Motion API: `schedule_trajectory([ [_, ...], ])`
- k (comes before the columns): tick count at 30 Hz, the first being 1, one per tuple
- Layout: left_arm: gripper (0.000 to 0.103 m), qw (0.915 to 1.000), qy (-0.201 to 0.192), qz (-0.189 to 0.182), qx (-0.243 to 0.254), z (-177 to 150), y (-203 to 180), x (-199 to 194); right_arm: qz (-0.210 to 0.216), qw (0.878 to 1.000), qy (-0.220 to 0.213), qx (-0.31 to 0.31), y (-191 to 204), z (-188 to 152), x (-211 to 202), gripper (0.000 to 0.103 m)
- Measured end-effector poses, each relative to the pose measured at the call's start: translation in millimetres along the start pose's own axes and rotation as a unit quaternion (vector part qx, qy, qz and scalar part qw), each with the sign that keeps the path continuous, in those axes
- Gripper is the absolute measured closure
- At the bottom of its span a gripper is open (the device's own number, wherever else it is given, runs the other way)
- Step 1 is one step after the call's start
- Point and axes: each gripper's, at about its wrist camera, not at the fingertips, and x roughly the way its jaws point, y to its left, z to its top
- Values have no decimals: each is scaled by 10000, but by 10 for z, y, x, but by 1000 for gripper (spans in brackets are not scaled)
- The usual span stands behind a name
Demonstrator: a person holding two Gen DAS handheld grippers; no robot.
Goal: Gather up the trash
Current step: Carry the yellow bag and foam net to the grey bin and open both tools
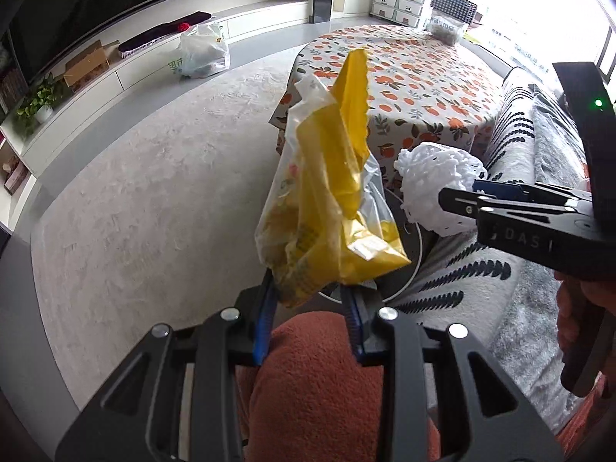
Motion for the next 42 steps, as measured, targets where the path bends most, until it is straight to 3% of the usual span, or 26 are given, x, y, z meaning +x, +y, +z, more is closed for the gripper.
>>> schedule_trajectory([
  [5, 71, 9999, 94, -132, -52, 69, -7, 154, -62, 9999, 103, -61, 29, 62, 106, 53],
  [10, 71, 9995, 168, -245, -52, 135, -81, 274, -95, 9998, 161, -65, -44, 115, 170, 41],
  [26, 67, 9984, 359, -351, -248, 301, -229, 576, -100, 9998, 165, 92, -228, 176, 207, 40],
  [28, 64, 9979, 433, -413, -232, 325, -281, 643, -125, 9997, 171, 121, -261, 167, 203, 40],
  [30, 43, 9975, 482, -459, -238, 327, -322, 689, -159, 9996, 179, 137, -298, 156, 192, 40],
  [32, 37, 9980, 449, -383, -212, 314, -352, 706, -208, 9995, 172, 137, -335, 142, 173, 40],
  [42, 37, 9983, 496, -279, -107, 283, -423, 616, -298, 9991, 35, 314, -545, 36, -38, 40],
])
